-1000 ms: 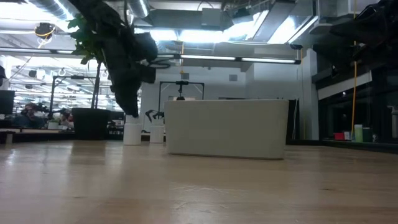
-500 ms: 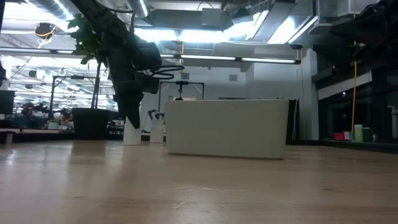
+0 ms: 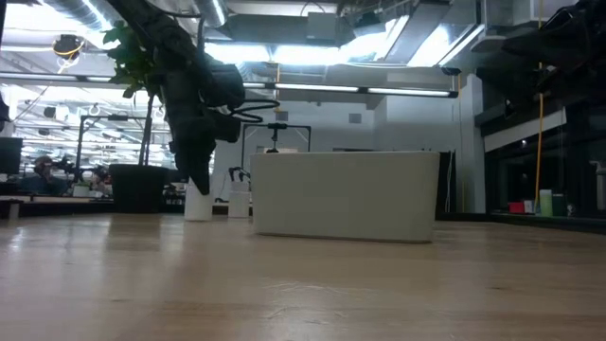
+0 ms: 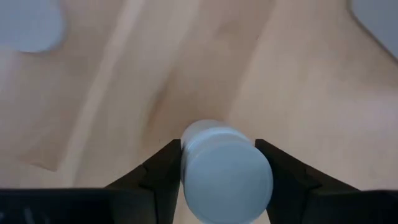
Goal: Pick and place pill bottles into a basket
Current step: Put the bottom white large pill bottle into the bin
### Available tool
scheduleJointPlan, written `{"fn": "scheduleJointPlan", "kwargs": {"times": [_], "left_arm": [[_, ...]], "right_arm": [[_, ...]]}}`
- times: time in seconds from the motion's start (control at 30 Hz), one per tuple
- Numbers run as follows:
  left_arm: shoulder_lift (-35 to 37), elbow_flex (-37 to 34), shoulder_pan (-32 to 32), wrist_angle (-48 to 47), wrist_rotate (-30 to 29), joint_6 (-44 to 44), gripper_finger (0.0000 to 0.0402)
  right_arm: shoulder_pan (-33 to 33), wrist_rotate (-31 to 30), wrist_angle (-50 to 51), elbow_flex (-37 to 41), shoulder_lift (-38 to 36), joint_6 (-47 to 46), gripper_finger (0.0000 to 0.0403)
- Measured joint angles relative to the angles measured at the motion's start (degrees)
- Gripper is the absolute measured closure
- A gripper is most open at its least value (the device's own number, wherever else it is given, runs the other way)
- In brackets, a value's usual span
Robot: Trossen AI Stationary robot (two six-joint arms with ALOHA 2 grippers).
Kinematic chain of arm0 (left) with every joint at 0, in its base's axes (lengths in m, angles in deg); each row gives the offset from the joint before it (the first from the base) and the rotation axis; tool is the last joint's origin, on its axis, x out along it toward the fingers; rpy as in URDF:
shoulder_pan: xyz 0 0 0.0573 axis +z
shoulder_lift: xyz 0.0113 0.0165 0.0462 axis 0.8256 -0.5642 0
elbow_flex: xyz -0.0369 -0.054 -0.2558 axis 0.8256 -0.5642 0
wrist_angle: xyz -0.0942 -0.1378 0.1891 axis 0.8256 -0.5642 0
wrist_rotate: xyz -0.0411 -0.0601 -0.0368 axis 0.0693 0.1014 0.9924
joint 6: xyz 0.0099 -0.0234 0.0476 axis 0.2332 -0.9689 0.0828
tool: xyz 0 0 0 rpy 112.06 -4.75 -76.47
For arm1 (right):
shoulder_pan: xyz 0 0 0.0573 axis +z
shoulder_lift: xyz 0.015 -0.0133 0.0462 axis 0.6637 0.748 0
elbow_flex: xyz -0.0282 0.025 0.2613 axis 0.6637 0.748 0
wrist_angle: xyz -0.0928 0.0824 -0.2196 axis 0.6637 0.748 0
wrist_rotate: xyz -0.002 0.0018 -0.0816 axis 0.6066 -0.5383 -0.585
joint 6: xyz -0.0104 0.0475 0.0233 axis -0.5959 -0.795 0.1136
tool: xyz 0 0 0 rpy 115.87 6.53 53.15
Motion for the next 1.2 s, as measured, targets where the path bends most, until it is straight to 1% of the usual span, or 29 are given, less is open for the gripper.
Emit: {"fn": "scheduleJointPlan", "kwargs": {"times": [0.1,0.17,0.3,0.5,0.63,0.73,0.83,1.0,1.1,1.2], "left_arm": [[1.05,0.38,-1.37,-0.63,2.06,-0.44,0.0232],[2.29,1.39,-2.57,-1.18,2.33,-0.9,0.0232],[4.54,5.58,-5.59,-3.66,2.3,-1.5,0.0232],[5.55,17.68,-11.43,-8.85,2.31,-1.22,0.0232],[4.08,26.66,-15.78,-10.67,2.11,0.95,0.0232],[1.54,33.35,-18.44,-11.37,1.89,2.05,0.0232],[-2.71,40.01,-20.38,-14.61,1.35,3.9,0.0232],[-11.68,49.79,-23.44,-19.9,-2.46,10.15,0.0232],[-16.52,53.06,-24.82,-21.19,-2.57,11.6,0.0232],[-19.89,54.38,-25.91,-20.87,-2.57,11.6,0.0232]], "right_arm": [[0.0,0.0,0.0,0.0,0.0,-0.01,0.0158],[0.01,0.0,0.0,0.0,0.0,-0.02,0.0158],[0.01,0.0,0.0,0.0,0.0,-0.02,0.0158],[0.01,0.0,0.0,0.0,0.0,-0.01,0.0158],[0.01,0.0,0.0,0.0,0.0,0.0,0.0158],[0.0,0.0,0.0,0.0,-0.01,-0.01,0.0158],[0.0,0.0,0.0,0.0,-0.02,0.0,0.0158],[0.0,0.0,0.0,0.0,0.0,-0.01,0.0158],[0.0,0.0,0.0,0.0,0.0,-0.02,0.0158],[0.0,0.0,0.0,0.0,-0.02,-0.01,0.0158]]}}
